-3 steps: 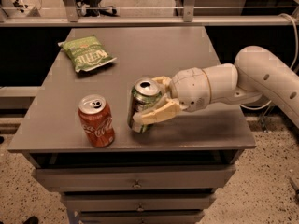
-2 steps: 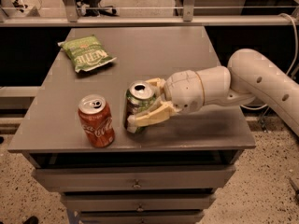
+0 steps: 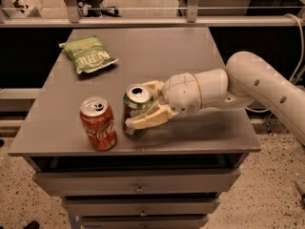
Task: Move green can near coke can
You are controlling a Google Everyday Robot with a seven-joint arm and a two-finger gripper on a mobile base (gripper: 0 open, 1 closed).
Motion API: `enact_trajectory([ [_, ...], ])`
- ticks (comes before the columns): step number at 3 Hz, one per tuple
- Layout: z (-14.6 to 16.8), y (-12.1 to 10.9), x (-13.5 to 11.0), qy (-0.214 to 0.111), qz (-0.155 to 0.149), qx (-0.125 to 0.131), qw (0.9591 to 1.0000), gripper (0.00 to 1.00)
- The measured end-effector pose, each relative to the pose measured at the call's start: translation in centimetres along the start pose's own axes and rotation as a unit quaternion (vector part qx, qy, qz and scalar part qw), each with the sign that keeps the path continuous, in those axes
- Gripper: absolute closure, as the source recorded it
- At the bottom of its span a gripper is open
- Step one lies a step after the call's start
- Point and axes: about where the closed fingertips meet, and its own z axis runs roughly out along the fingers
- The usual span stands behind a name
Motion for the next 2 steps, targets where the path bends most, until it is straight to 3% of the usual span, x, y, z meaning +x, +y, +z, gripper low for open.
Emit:
enact_trajectory([
  [1,0.63,0.47,0.04,0.000,0.004,-0.008,1.0000,0.12],
  [2,1.22,1.18,0.04,0.000,0.012,-0.019,0.9997,0.00],
])
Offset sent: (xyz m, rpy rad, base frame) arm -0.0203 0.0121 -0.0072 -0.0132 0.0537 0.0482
